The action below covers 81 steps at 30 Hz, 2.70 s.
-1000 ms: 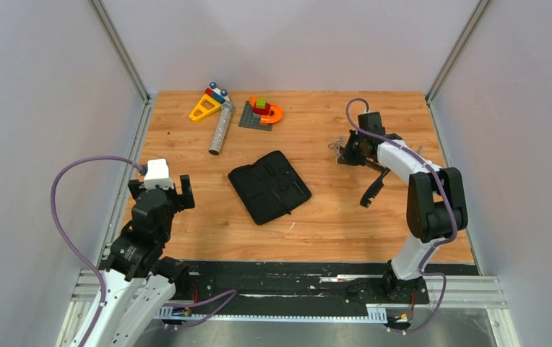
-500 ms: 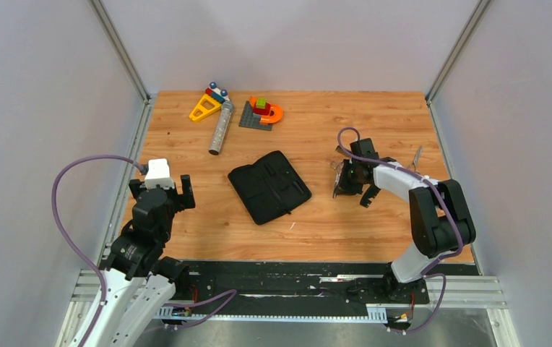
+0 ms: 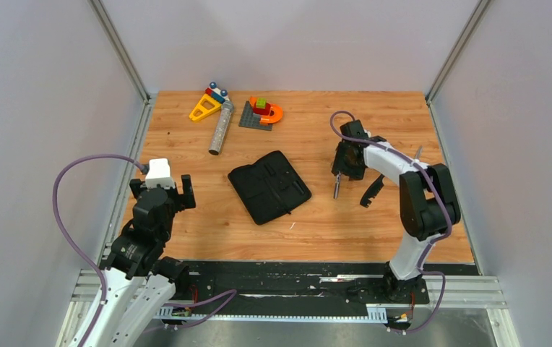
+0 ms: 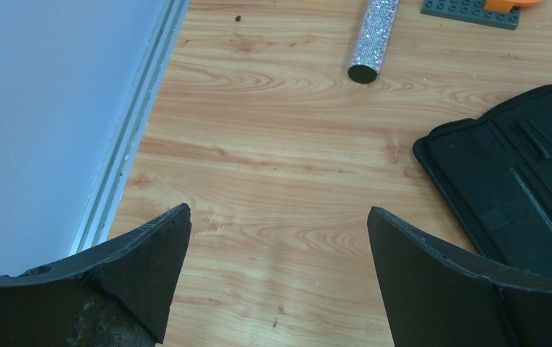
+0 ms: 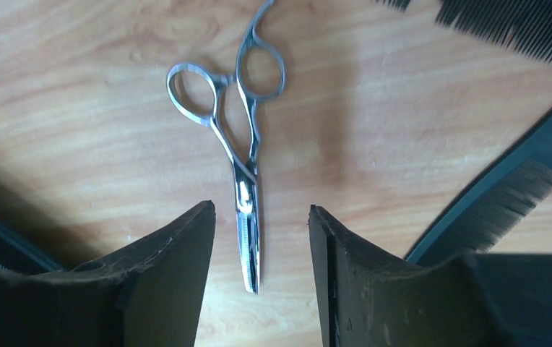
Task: Sort the hair-cutting tools
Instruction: Place the scissors at the center of the board, then pick up the scissors from the center of the board.
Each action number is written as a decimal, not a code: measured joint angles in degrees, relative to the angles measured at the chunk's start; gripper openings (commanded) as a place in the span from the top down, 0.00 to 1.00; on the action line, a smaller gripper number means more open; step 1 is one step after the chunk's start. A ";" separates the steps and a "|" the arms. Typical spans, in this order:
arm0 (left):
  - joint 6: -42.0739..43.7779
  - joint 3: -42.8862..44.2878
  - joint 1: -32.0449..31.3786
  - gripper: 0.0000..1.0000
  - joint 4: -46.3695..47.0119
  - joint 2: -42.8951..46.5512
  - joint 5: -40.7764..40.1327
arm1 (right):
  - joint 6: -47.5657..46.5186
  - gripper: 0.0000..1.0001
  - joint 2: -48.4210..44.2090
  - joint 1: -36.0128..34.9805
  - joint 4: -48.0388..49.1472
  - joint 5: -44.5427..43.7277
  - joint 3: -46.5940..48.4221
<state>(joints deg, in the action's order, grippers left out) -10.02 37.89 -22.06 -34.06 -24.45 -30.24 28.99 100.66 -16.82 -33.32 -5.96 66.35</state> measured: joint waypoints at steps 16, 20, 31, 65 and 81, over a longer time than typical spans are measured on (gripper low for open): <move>0.00 0.02 0.00 0.00 0.02 -0.90 1.09 | -0.52 0.56 11.23 -1.77 -6.08 -4.57 10.86; 0.00 0.02 0.00 0.00 0.09 -0.98 1.68 | 0.11 0.65 11.32 -3.04 -6.62 -4.68 10.93; 0.00 0.04 0.00 0.00 0.68 -4.15 4.74 | 0.02 1.00 11.23 -4.68 -6.67 -3.08 10.88; -15.89 21.00 -23.10 0.00 29.53 -51.74 31.78 | 14.53 1.00 -17.46 -7.74 -5.75 0.61 5.01; -18.69 21.97 -30.73 0.29 44.37 -59.34 29.73 | 37.66 1.00 -32.09 -7.74 -5.40 3.54 -3.39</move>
<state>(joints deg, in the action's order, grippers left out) -28.71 59.86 -52.80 10.31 -83.79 -0.51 66.65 68.58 -24.56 -38.72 -2.42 62.96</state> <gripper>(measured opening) 0.782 0.154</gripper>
